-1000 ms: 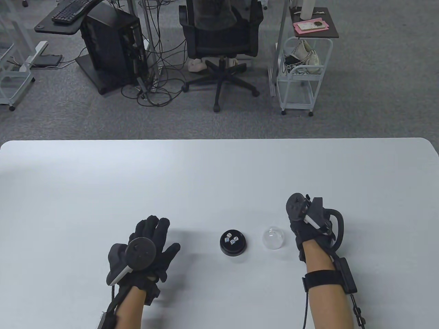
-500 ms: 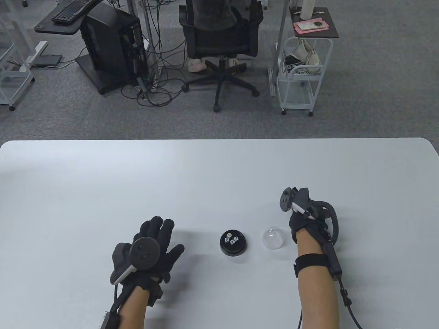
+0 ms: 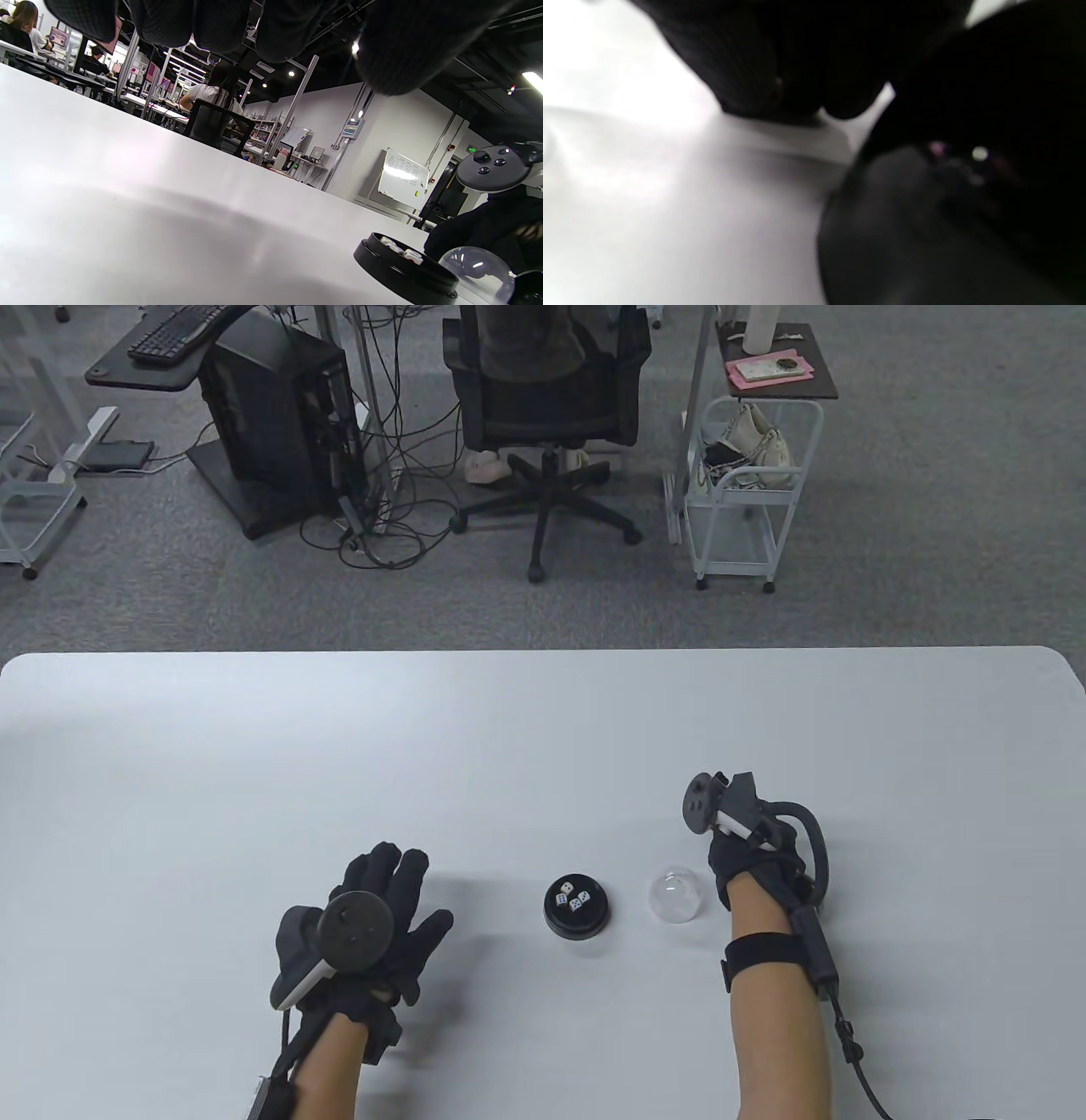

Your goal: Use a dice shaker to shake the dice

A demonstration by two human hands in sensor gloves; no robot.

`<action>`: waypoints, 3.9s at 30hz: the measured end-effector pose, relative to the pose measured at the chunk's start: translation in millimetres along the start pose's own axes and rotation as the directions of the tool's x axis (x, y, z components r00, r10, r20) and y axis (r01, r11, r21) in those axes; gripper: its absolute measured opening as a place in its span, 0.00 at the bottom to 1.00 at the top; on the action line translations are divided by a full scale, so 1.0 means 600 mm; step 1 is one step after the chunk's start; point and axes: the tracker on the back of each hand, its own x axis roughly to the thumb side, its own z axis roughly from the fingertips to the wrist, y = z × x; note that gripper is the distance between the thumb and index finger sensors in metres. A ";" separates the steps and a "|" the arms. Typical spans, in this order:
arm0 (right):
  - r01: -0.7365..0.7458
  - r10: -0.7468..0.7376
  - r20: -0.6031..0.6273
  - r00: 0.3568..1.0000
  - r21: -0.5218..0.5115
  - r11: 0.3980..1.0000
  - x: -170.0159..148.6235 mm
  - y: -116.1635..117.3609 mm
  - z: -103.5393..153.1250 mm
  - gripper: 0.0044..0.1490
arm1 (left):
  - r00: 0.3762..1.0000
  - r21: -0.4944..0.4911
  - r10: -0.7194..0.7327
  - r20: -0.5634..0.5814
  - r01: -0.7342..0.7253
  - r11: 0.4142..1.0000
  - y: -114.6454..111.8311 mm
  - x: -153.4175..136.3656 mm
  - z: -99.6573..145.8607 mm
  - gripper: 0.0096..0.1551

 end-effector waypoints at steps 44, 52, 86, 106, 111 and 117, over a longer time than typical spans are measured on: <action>0.235 -0.088 0.427 0.900 -0.305 0.923 0.194 -0.031 0.194 0.25 | 0.996 0.002 0.076 0.043 -0.076 0.997 0.005 0.001 0.007 0.45; 0.414 -0.294 0.325 0.899 -0.411 0.812 0.077 -0.018 0.230 0.29 | 0.996 -0.007 0.075 0.051 -0.075 0.997 0.003 0.003 0.006 0.45; 0.441 -0.413 0.208 0.886 -0.107 0.891 0.067 0.067 0.171 0.45 | 0.999 -0.058 0.050 -0.011 -0.051 0.997 -0.006 -0.010 0.003 0.46; 0.546 -0.377 0.526 0.762 -0.209 0.811 0.206 0.007 0.212 0.46 | 0.994 -0.062 0.106 0.037 -0.103 0.993 -0.004 0.000 0.000 0.45; 0.485 -0.326 0.505 0.799 -0.222 0.846 0.211 0.020 0.207 0.45 | 0.994 -0.074 0.101 0.040 -0.098 0.992 -0.008 0.001 -0.001 0.45; 0.466 -0.320 0.494 0.809 -0.205 0.861 0.215 0.030 0.200 0.45 | 0.995 -0.078 0.096 0.035 -0.093 0.993 -0.009 0.001 -0.001 0.45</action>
